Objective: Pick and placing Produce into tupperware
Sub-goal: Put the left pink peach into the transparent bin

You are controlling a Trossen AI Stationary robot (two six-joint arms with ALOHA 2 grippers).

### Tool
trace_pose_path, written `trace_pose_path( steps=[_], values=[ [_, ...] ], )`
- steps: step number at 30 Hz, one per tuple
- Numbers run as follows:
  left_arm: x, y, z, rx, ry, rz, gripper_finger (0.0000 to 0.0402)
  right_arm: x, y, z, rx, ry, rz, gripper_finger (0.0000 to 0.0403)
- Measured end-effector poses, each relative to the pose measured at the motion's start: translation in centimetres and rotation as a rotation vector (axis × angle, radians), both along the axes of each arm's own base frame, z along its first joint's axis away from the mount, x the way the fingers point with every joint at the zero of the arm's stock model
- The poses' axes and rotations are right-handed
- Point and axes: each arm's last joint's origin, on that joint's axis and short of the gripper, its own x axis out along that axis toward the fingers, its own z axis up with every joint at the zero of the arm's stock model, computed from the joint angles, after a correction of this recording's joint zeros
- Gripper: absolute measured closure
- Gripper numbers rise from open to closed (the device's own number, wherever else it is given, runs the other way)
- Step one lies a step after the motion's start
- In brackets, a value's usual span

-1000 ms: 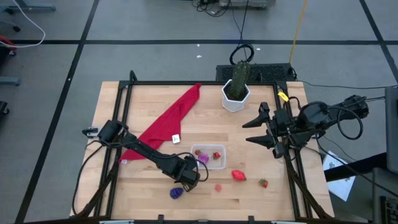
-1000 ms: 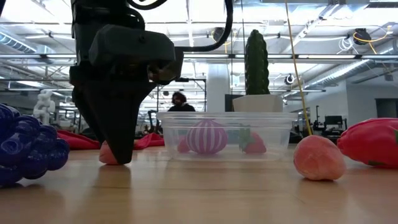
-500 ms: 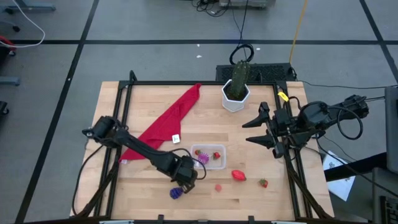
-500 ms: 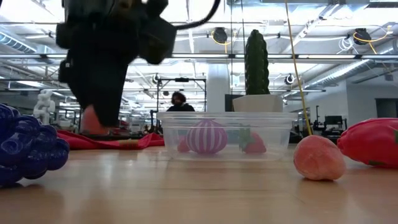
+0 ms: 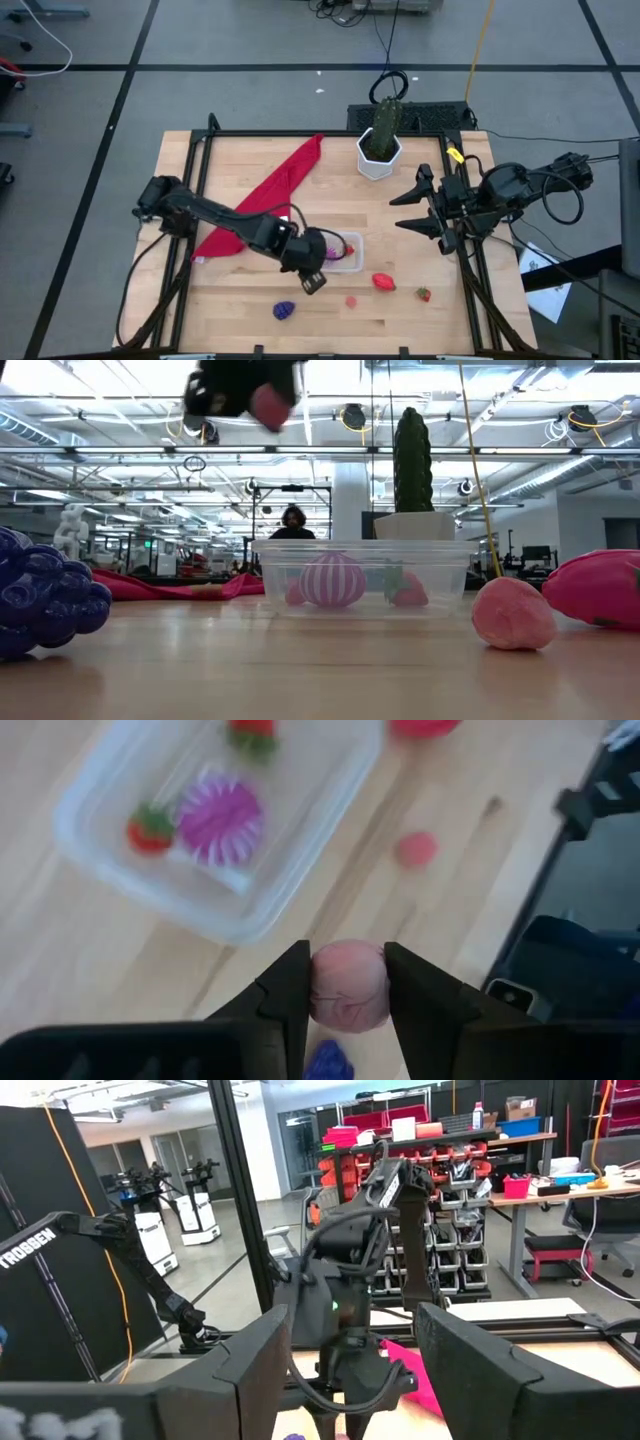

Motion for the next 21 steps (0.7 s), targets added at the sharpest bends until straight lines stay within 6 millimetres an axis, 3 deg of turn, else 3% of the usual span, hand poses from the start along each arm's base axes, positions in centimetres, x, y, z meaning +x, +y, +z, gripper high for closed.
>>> trace_pose_path(
  steps=[6,21],
  values=[
    [1.7,1.0,0.4,0.071,0.029,-0.023,0.0286,-0.5,-0.2,0.3,-0.005,-0.021,-0.001,0.0195],
    [8.0,2.7,-5.1,0.199,0.209,-0.15,0.0286,-3.1,-1.3,2.1,-0.026,-0.164,-0.012,0.0195]
  ],
)
